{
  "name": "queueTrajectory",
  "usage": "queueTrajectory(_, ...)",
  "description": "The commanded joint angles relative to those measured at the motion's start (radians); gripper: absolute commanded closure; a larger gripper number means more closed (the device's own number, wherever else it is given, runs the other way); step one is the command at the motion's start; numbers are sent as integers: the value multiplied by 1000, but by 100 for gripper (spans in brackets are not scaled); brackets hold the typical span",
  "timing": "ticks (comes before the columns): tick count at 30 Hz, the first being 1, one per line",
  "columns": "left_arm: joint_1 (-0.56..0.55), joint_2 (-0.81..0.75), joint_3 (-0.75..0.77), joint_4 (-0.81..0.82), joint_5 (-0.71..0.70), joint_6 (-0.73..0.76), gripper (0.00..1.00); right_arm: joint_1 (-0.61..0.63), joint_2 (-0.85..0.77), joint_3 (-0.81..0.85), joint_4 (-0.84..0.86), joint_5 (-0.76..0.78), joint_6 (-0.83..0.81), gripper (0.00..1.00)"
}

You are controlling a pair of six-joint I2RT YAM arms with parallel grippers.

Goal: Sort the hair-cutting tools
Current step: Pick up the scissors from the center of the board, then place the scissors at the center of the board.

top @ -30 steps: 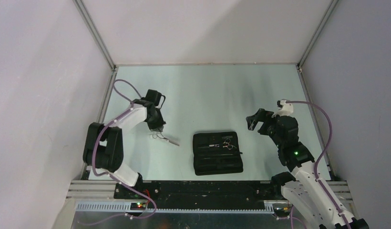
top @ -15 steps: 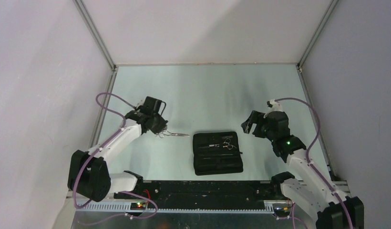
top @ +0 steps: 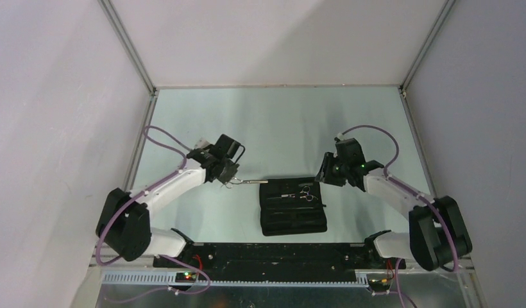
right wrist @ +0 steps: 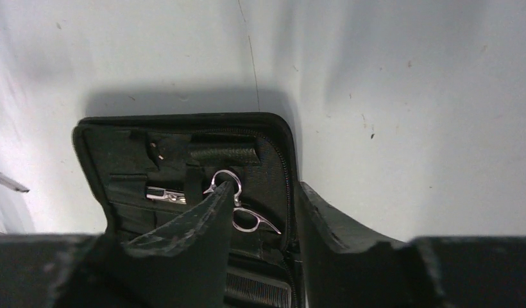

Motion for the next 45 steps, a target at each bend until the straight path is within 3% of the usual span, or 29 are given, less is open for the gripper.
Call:
queueTrajectory(1, -52, 56, 94, -62, -117, -73, 100, 23, 74, 46, -30, 18, -1, 60)
queueTrajectory(19, -179, 266, 277, -231, -240, -149, 100, 47, 185, 61, -16, 30, -19, 100)
queueTrajectory(26, -207, 350, 352, -333, -259, -194, 100, 60, 174, 60, -21, 40, 7, 100)
queueTrajectory(45, -236, 472, 425, -383, -231, -285, 100, 99, 156, 61, -22, 54, 84, 100)
